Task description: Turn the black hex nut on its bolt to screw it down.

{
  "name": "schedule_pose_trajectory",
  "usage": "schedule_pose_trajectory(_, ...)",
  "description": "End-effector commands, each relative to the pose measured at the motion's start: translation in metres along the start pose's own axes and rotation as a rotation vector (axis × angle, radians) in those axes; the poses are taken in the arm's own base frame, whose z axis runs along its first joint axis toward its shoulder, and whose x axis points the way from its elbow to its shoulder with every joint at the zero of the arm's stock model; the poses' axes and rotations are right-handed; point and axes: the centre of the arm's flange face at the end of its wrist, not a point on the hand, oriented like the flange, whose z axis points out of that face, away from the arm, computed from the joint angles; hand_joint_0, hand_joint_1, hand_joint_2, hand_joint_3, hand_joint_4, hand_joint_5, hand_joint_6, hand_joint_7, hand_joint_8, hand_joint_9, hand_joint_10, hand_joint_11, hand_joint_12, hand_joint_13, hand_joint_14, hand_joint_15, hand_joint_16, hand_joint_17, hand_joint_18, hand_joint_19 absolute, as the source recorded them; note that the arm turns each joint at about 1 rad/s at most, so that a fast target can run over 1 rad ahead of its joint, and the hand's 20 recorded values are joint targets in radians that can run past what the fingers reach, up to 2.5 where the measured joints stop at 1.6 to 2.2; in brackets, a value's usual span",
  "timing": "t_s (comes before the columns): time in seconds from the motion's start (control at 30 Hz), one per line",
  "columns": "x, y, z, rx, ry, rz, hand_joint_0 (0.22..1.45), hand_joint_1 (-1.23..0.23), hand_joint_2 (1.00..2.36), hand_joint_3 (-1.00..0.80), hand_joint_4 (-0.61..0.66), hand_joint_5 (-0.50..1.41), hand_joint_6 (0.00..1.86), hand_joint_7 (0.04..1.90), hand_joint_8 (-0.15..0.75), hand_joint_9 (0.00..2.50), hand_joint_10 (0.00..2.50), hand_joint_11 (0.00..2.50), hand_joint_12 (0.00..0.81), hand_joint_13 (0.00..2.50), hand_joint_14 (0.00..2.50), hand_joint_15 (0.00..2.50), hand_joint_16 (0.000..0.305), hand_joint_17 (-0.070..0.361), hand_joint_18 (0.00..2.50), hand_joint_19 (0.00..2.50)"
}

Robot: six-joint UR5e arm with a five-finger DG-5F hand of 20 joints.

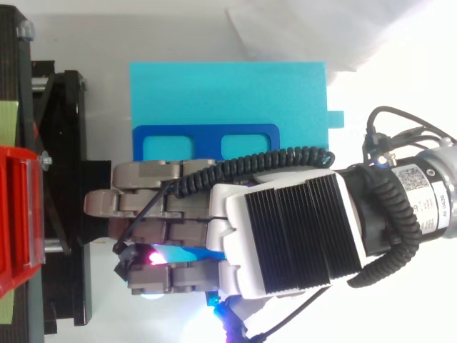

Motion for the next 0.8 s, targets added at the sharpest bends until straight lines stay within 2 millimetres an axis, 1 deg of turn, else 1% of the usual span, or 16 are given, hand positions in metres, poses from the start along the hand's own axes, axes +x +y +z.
schedule_pose_trajectory(0.0,0.001,0.0,0.001,-0.008,-0.009,-0.008,0.53,-0.33,1.0,-0.5,0.26,-0.08,0.5,1.27,0.283,0.52,0.0,0.17,0.338,0.28,0.0,0.07,0.048,0.109,0.18,0.19)
schedule_pose_trajectory(0.07,0.001,0.001,0.002,-0.014,-0.013,-0.013,0.53,-0.33,1.0,-0.5,0.27,-0.08,0.5,1.27,0.283,0.53,0.0,0.18,0.338,0.29,0.0,0.08,0.049,0.11,0.19,0.19)
schedule_pose_trajectory(0.2,-0.001,-0.007,0.0,-0.006,-0.018,-0.034,0.53,-0.33,1.0,-0.5,0.26,-0.09,0.5,1.27,0.284,0.54,0.0,0.19,0.339,0.29,0.0,0.08,0.049,0.11,0.2,0.19)
schedule_pose_trajectory(0.3,-0.002,-0.009,0.0,-0.018,-0.027,-0.036,0.53,-0.33,1.0,-0.5,0.26,-0.09,0.5,1.27,0.285,0.54,0.0,0.19,0.34,0.29,0.0,0.08,0.049,0.11,0.2,0.19)
schedule_pose_trajectory(0.37,-0.001,-0.008,0.0,-0.027,-0.022,-0.036,0.53,-0.31,1.0,-0.5,0.27,-0.09,0.52,1.26,0.287,0.54,0.0,0.19,0.346,0.24,0.0,0.07,0.048,0.108,0.11,0.18)
schedule_pose_trajectory(0.4,-0.001,-0.008,0.0,-0.027,-0.022,-0.036,0.52,-0.3,1.0,-0.5,0.27,-0.09,0.53,1.23,0.288,0.55,0.0,0.2,0.345,0.22,0.0,0.07,0.049,0.109,0.09,0.18)
schedule_pose_trajectory(0.53,-0.001,-0.013,-0.003,-0.026,-0.012,-0.032,0.52,-0.26,1.0,-0.5,0.27,-0.09,0.56,1.21,0.291,0.56,0.0,0.21,0.346,0.2,0.0,0.07,0.049,0.11,0.06,0.18)
schedule_pose_trajectory(0.7,-0.002,-0.021,-0.007,-0.048,-0.006,-0.033,0.52,-0.25,1.0,-0.5,0.27,-0.09,0.56,1.2,0.293,0.56,0.0,0.2,0.346,0.19,0.0,0.06,0.049,0.11,0.06,0.18)
schedule_pose_trajectory(0.77,-0.003,-0.021,-0.006,-0.057,-0.013,-0.035,0.52,-0.25,1.0,-0.5,0.28,-0.09,0.56,1.2,0.293,0.55,0.0,0.2,0.347,0.19,0.0,0.06,0.049,0.11,0.06,0.19)
